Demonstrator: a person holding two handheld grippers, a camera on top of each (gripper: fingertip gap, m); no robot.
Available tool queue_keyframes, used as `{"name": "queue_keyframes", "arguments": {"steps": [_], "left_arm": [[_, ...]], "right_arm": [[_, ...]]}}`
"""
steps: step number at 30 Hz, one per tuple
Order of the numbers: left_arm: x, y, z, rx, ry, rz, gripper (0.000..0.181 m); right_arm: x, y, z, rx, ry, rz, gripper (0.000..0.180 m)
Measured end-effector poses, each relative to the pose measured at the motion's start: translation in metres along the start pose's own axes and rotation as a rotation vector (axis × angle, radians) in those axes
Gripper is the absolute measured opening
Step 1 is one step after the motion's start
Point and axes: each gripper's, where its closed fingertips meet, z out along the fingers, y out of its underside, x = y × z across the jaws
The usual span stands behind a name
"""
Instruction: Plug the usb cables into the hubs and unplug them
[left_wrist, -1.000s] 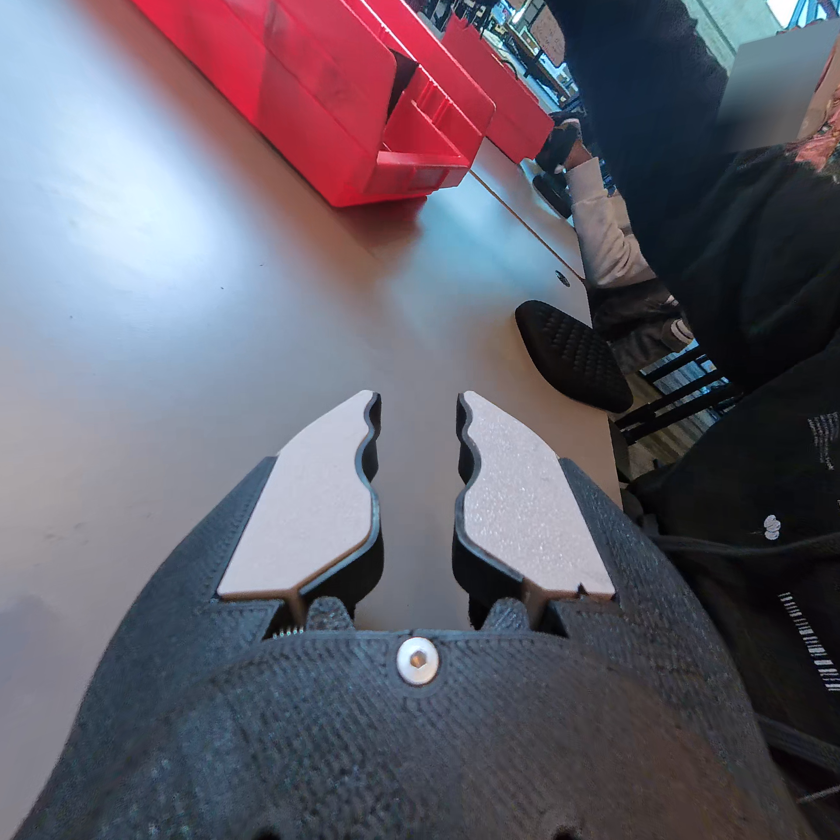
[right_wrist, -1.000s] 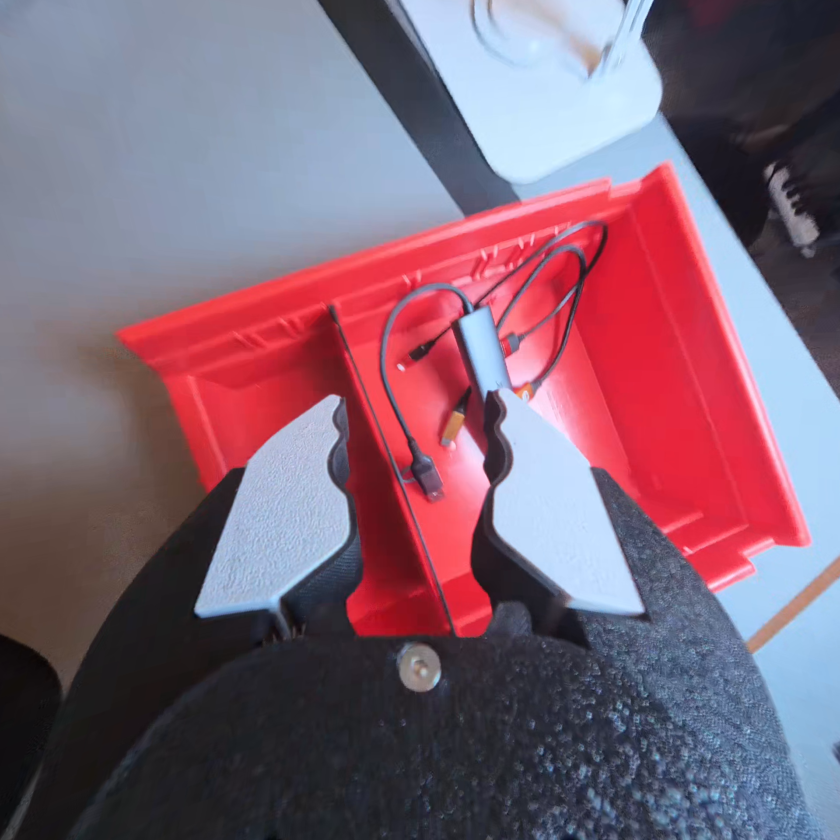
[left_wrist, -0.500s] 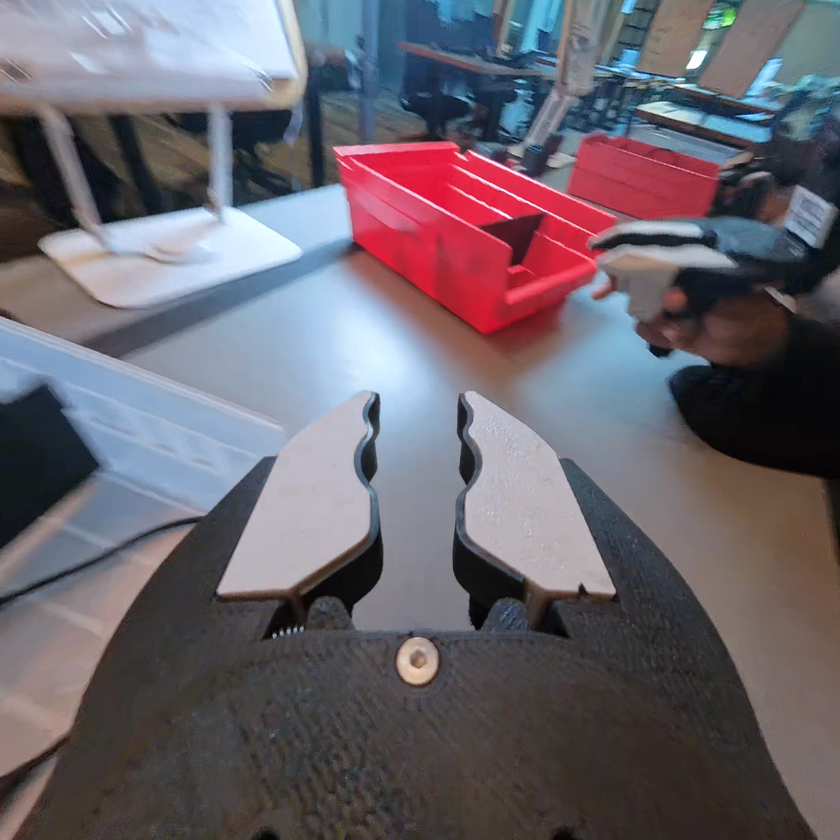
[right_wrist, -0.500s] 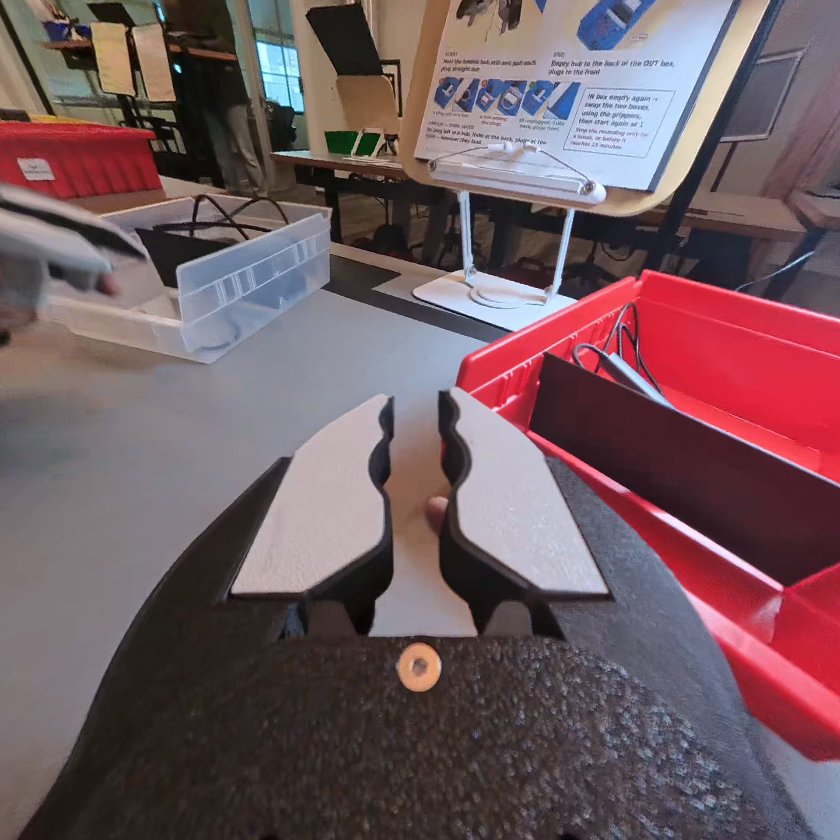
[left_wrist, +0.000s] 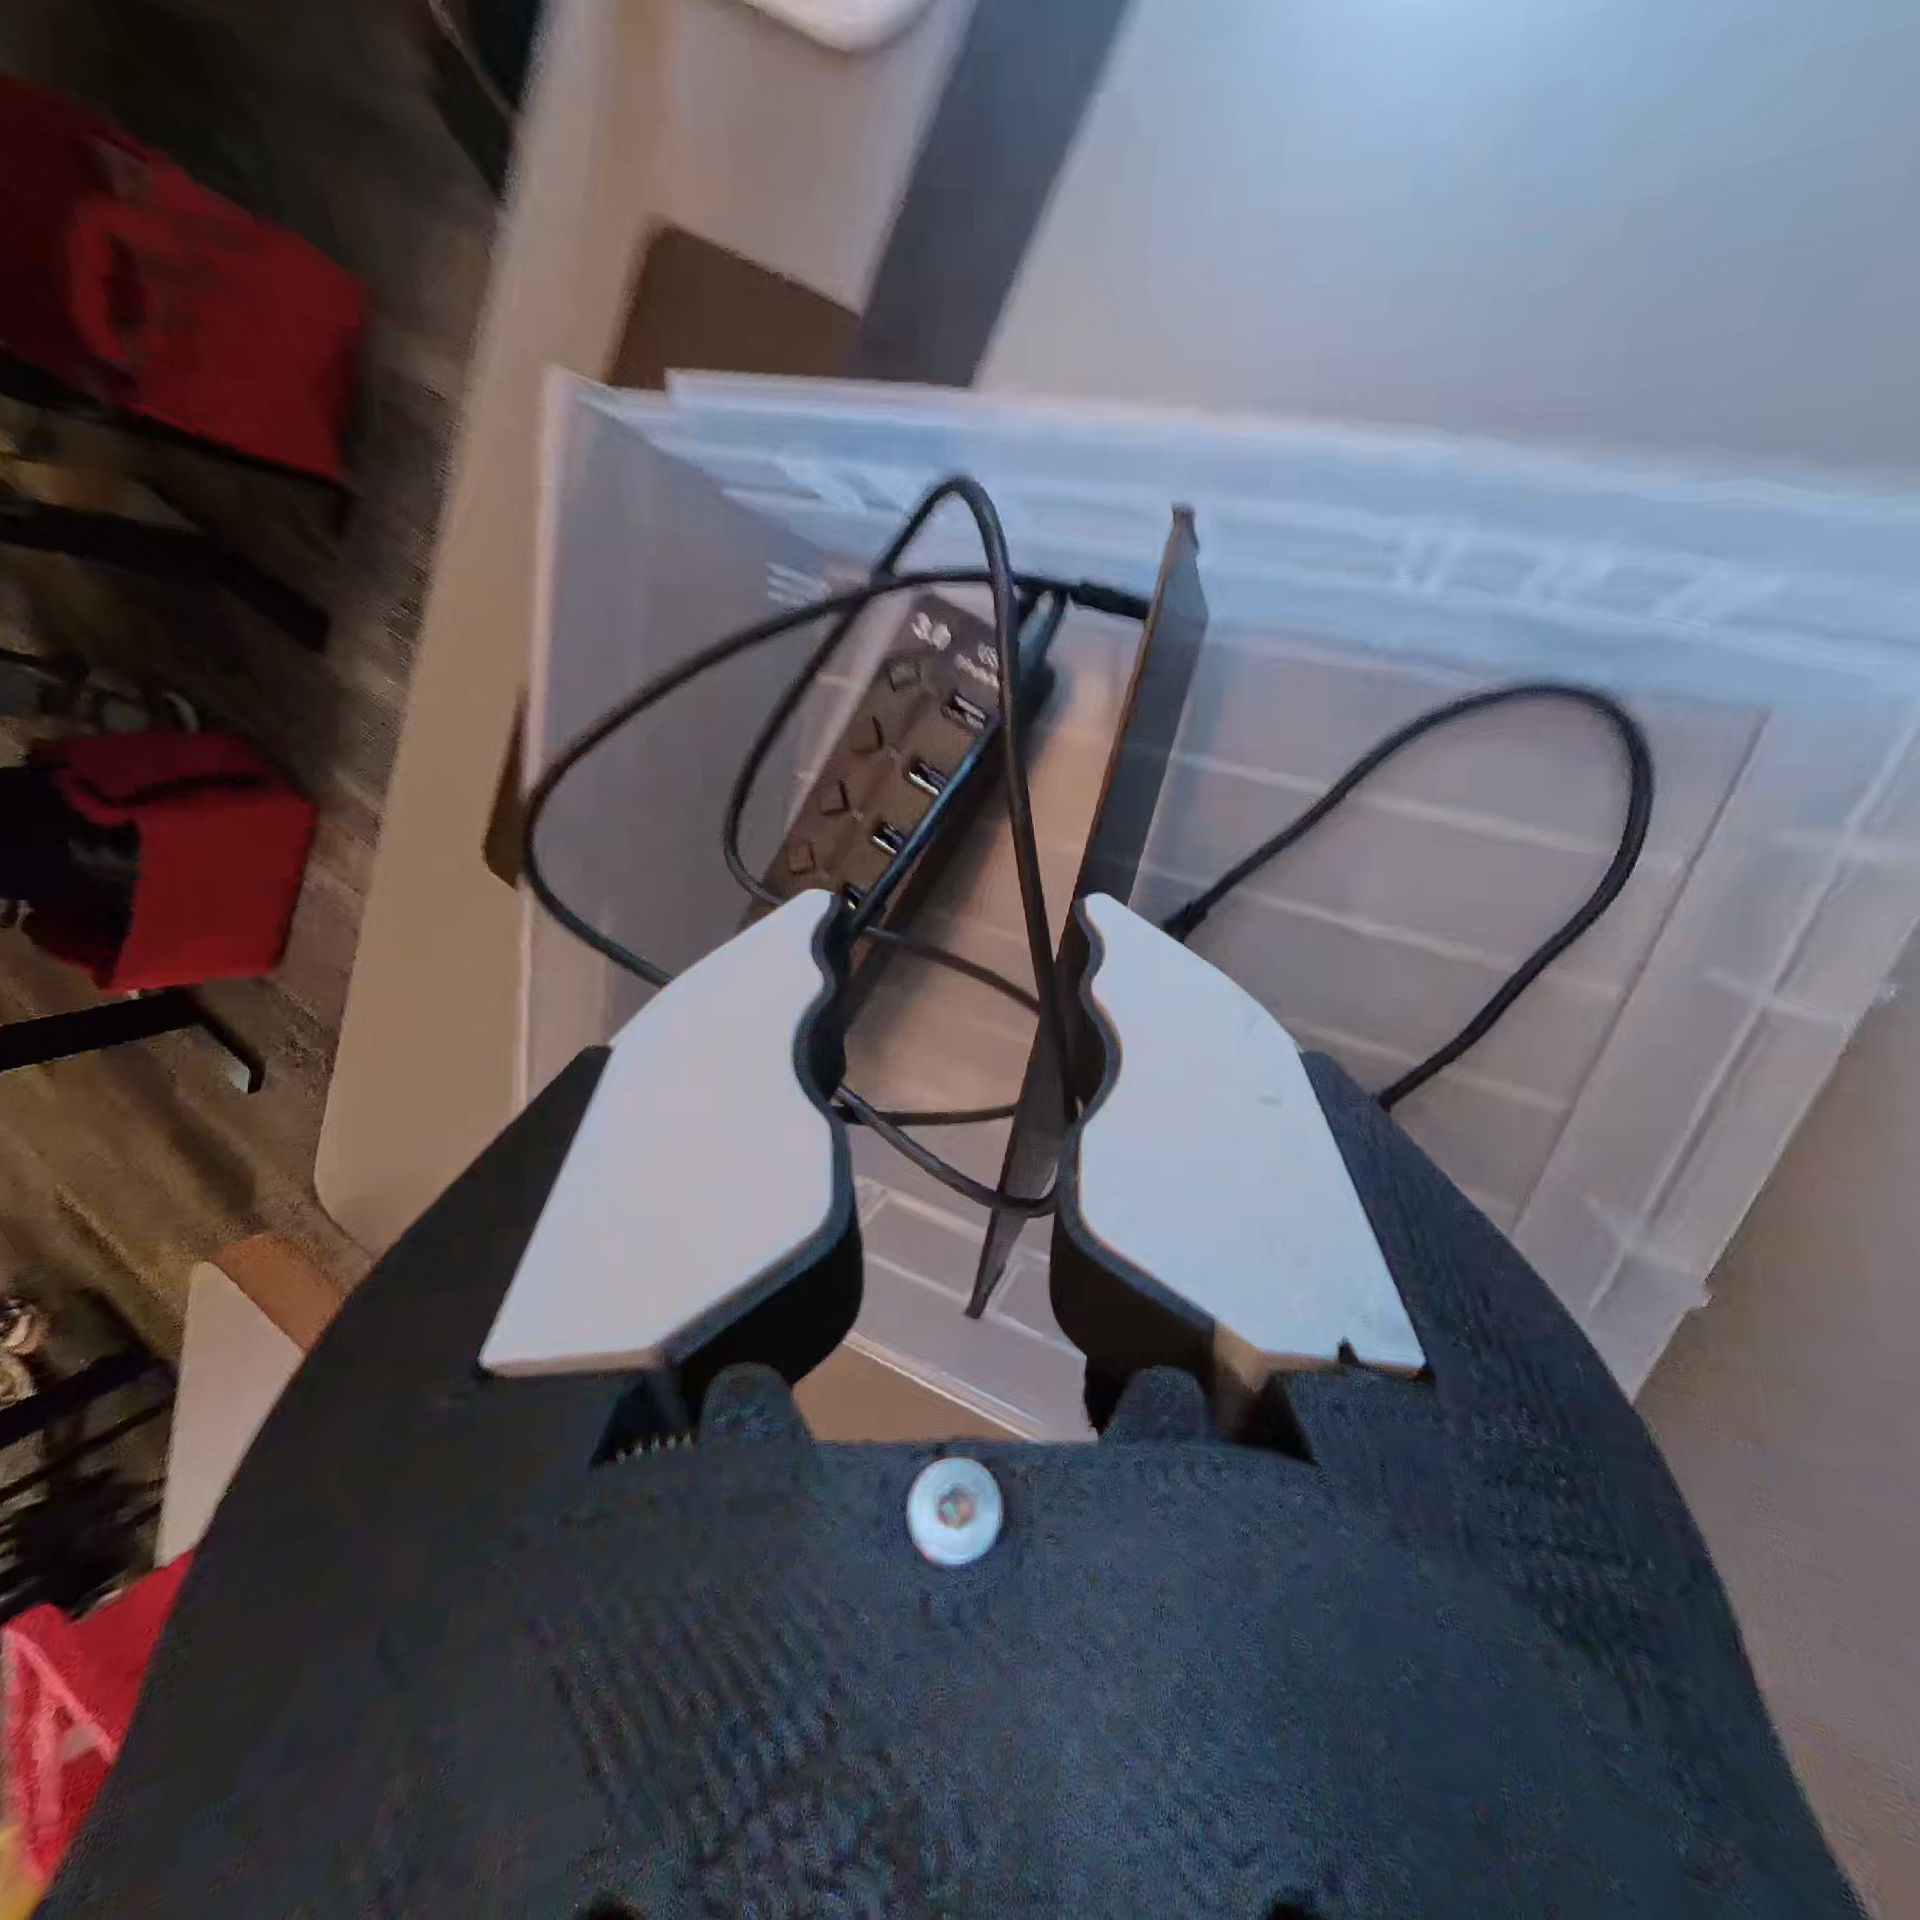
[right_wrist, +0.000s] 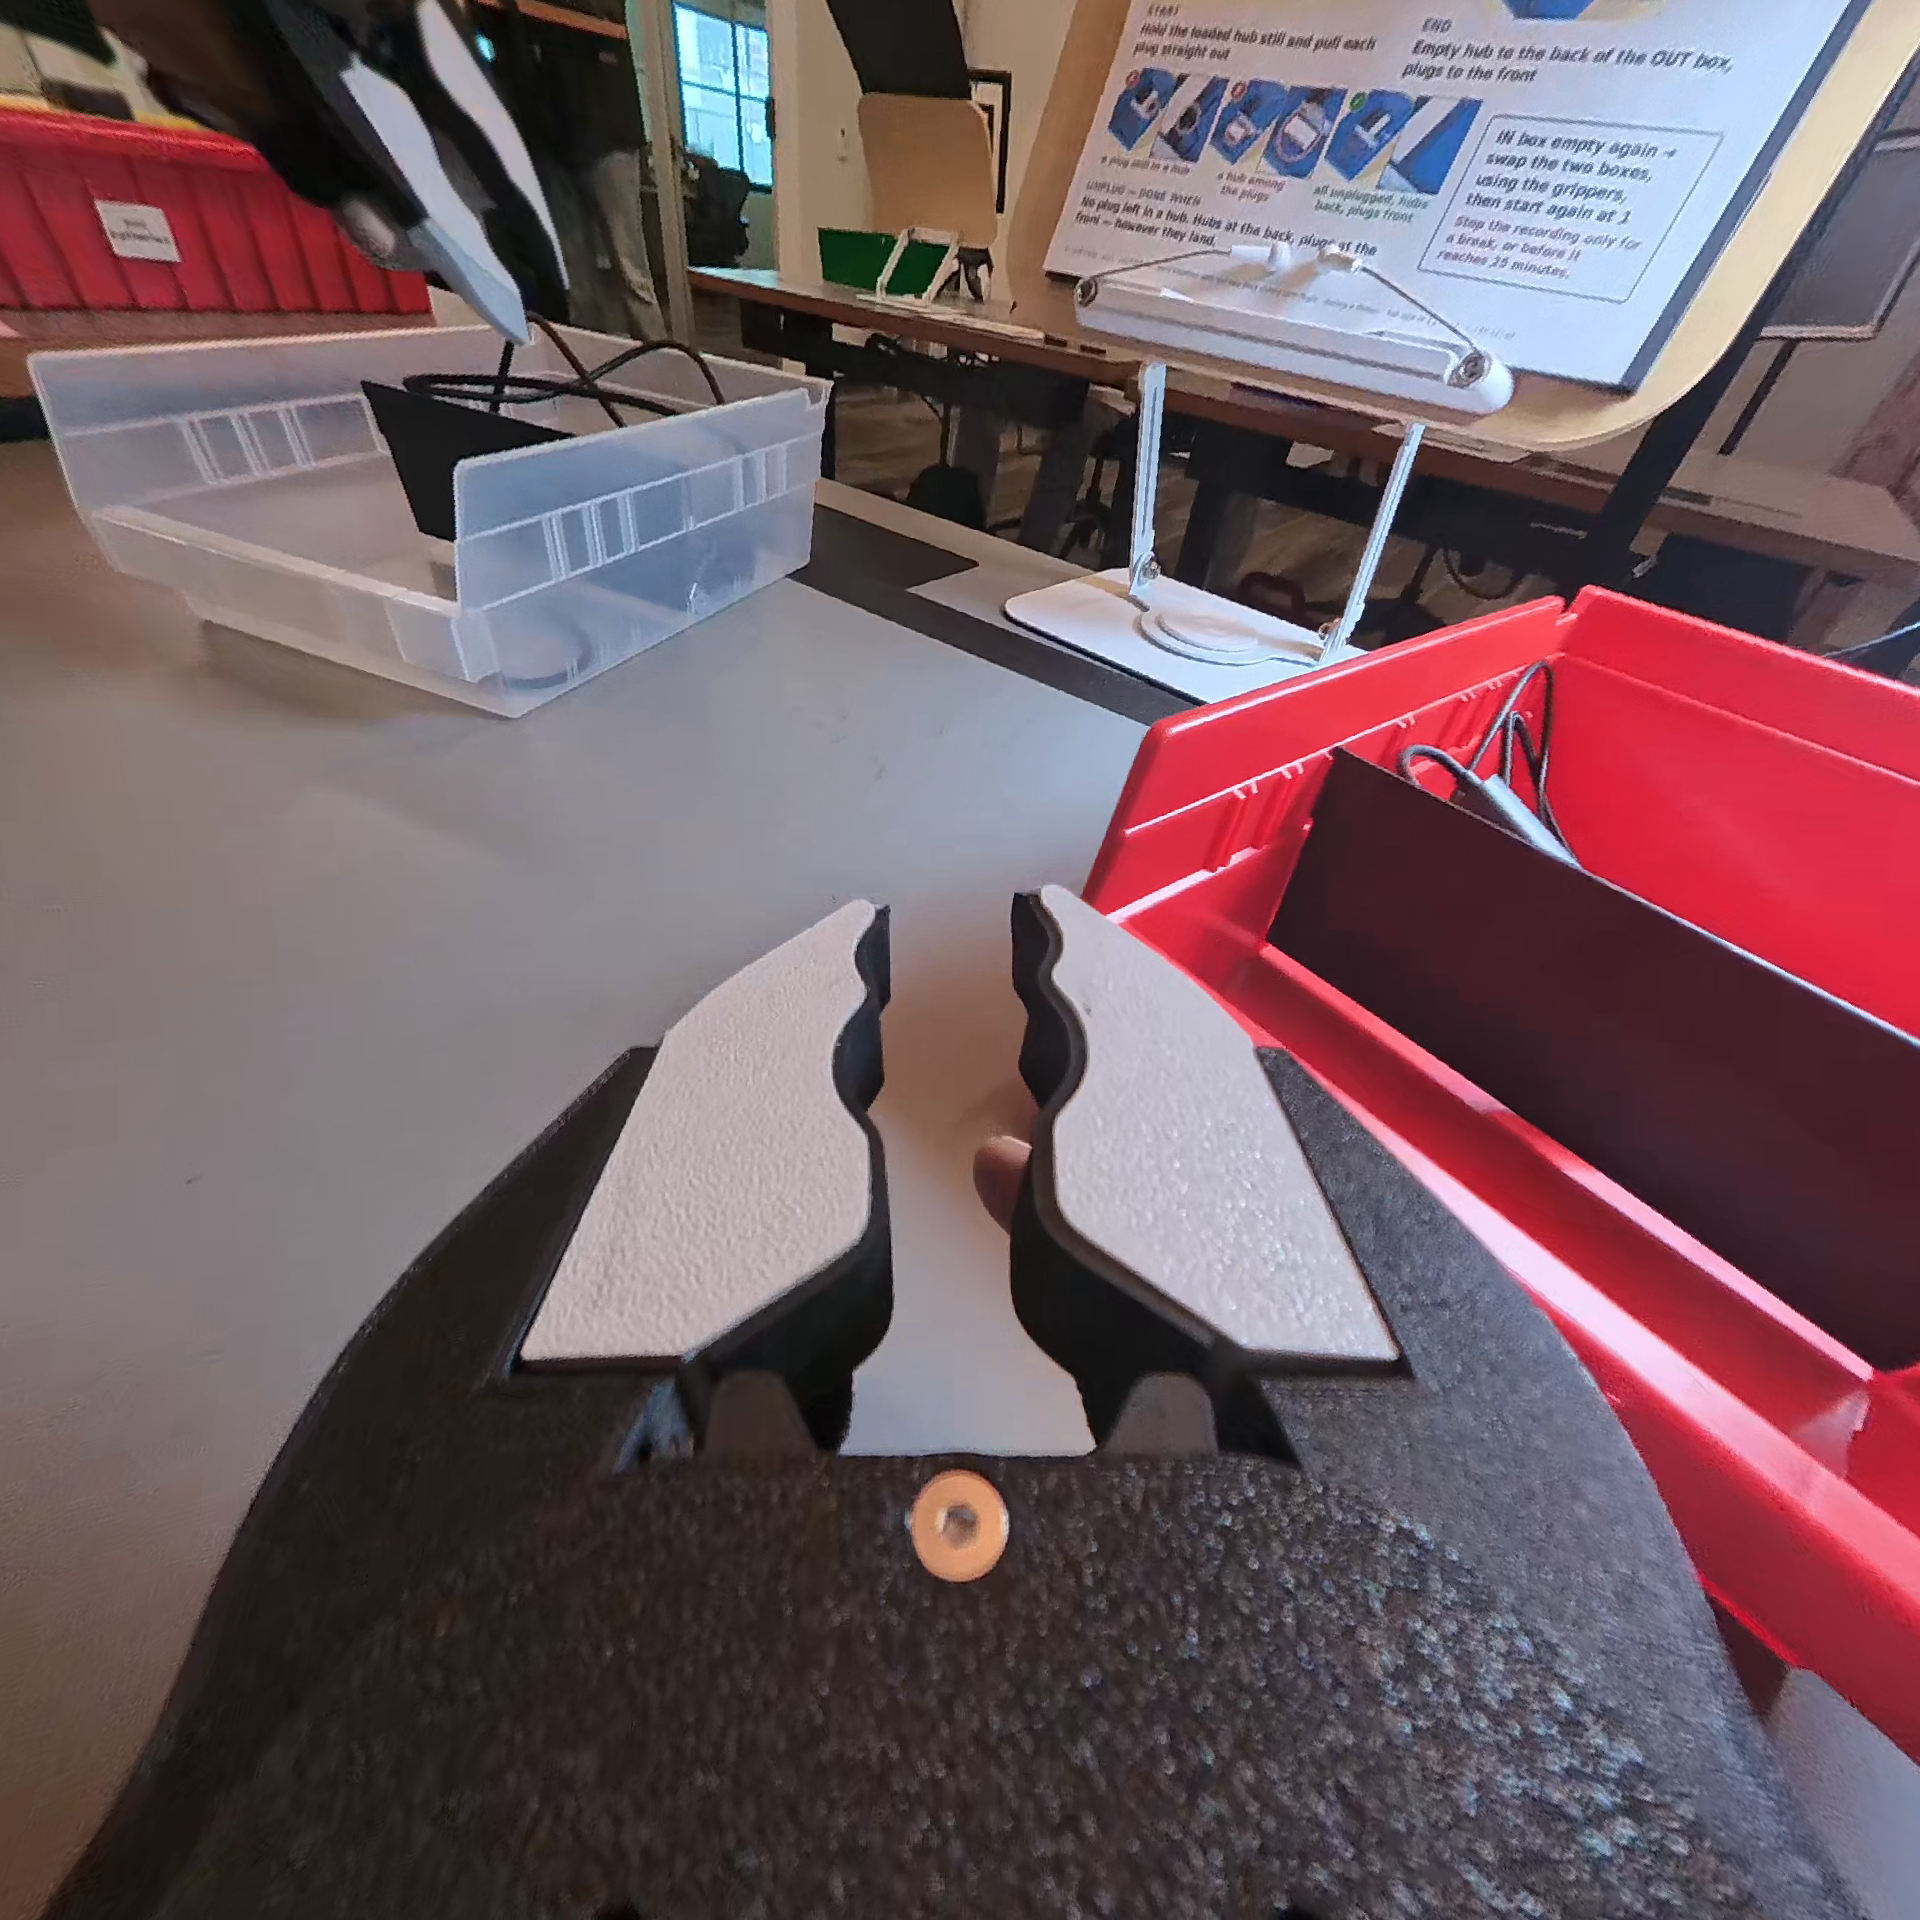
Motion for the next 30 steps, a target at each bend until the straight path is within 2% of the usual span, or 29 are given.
{"name": "queue_keyframes", "arguments": {"steps": [6, 11, 13, 20, 30], "left_arm": [[-0.001, 0.007, 0.046, -0.232, 0.114, 0.116, 0.041], [-0.021, 0.02, 0.068, -0.376, 0.04, 0.243, 0.011], [-0.028, 0.018, 0.066, -0.413, 0.0, 0.274, 0.008], [-0.058, -0.019, 0.011, -0.342, -0.164, 0.326, 0.004], [-0.105, -0.036, -0.105, -0.173, -0.413, 0.166, 0.004]], "right_arm": [[0.002, 0.009, 0.003, -0.04, 0.005, -0.013, 0.021], [0.003, 0.016, 0.005, -0.071, -0.009, 0.009, 0.019], [0.003, 0.017, 0.006, -0.077, -0.016, 0.009, 0.019], [-0.001, 0.02, 0.007, -0.091, -0.033, -0.016, 0.017], [-0.008, 0.015, 0.004, -0.075, -0.039, -0.089, 0.015]]}}
